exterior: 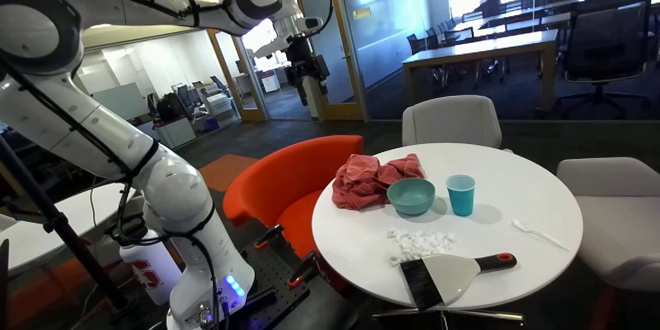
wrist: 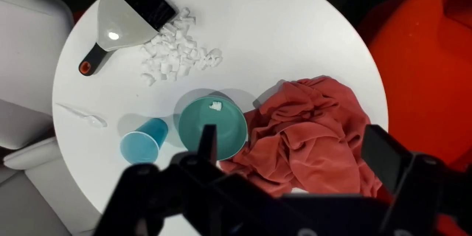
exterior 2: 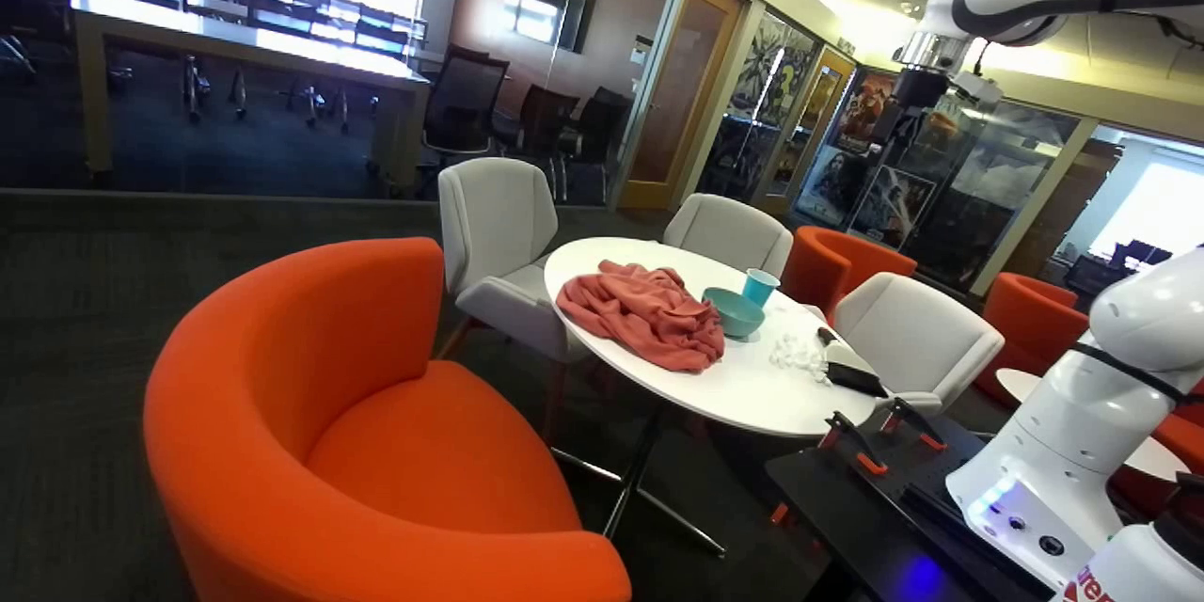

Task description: Use the brush to sweep the white objects on the table

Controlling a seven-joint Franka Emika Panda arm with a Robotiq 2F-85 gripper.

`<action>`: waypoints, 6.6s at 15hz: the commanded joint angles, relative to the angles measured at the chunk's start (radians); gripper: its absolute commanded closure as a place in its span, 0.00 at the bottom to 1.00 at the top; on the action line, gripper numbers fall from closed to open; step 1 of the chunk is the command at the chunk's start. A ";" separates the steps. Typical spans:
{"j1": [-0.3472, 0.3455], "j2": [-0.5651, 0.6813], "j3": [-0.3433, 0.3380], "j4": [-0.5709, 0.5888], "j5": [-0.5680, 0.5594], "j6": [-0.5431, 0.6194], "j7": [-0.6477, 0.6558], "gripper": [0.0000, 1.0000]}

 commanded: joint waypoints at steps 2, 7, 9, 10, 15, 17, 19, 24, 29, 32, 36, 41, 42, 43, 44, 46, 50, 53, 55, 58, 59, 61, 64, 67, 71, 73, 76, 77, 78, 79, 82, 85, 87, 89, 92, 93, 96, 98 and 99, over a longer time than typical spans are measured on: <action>-0.047 0.082 -0.095 0.076 0.022 0.055 -0.031 0.00; -0.097 0.244 -0.198 0.172 0.054 0.077 -0.076 0.00; -0.121 0.327 -0.225 0.203 0.079 0.089 -0.086 0.00; -0.133 0.373 -0.238 0.217 0.102 0.098 -0.100 0.00; -0.213 0.562 -0.254 0.290 0.175 0.124 -0.131 0.00; -0.244 0.634 -0.250 0.317 0.179 0.133 -0.118 0.00; -0.261 0.673 -0.243 0.327 0.163 0.140 -0.076 0.00; -0.276 0.678 -0.234 0.316 0.153 0.135 -0.094 0.00; -0.307 0.803 -0.236 0.462 0.203 0.039 -0.072 0.00; -0.359 0.942 -0.234 0.610 0.234 -0.038 -0.073 0.00; -0.439 1.137 -0.209 0.814 0.253 -0.141 -0.081 0.00; -0.496 1.350 -0.167 0.995 0.243 -0.114 -0.064 0.00; -0.500 1.379 -0.163 1.018 0.241 -0.111 -0.057 0.00; -0.500 1.418 -0.163 1.049 0.236 -0.107 -0.042 0.00; -0.501 1.450 -0.164 1.074 0.230 -0.107 -0.031 0.00; -0.499 1.500 -0.171 1.122 0.218 -0.115 -0.005 0.00; -0.494 1.507 -0.180 1.093 0.218 -0.091 -0.004 0.00; -0.494 1.510 -0.180 1.093 0.218 -0.091 -0.004 0.00; -0.493 1.510 -0.180 1.093 0.218 -0.091 -0.004 0.00; -0.528 1.543 -0.165 1.130 0.207 -0.109 -0.027 0.00; -0.539 1.557 -0.164 1.141 0.210 -0.106 -0.034 0.00; -0.558 1.580 -0.163 1.157 0.214 -0.093 -0.044 0.00; -0.592 1.619 -0.155 1.199 0.222 -0.078 -0.053 0.00; -0.621 1.661 -0.136 1.247 0.232 -0.051 -0.054 0.00; -0.650 1.717 -0.104 1.323 0.243 -0.058 -0.046 0.00; -0.657 1.745 -0.094 1.362 0.241 -0.068 -0.045 0.00; -0.665 1.785 -0.083 1.420 0.238 -0.094 -0.040 0.00; -0.667 1.794 -0.080 1.437 0.235 -0.108 -0.043 0.00; -0.668 1.805 -0.078 1.453 0.233 -0.121 -0.043 0.00; -0.668 1.815 -0.078 1.469 0.231 -0.136 -0.045 0.00; -0.666 1.841 -0.080 1.515 0.223 -0.201 -0.041 0.01; -0.667 1.866 -0.082 1.563 0.220 -0.258 -0.035 0.29; -0.669 1.885 -0.082 1.595 0.219 -0.283 -0.031 0.44; -0.672 1.905 -0.082 1.628 0.218 -0.295 -0.024 0.60; -0.663 1.904 -0.097 1.627 0.224 -0.279 -0.012 0.57; -0.660 1.907 -0.100 1.628 0.222 -0.275 -0.006 0.19; -0.655 1.914 -0.101 1.633 0.220 -0.272 0.001 0.12; -0.651 1.925 -0.102 1.638 0.219 -0.274 0.011 0.00; -0.649 1.932 -0.102 1.640 0.217 -0.275 0.012 0.06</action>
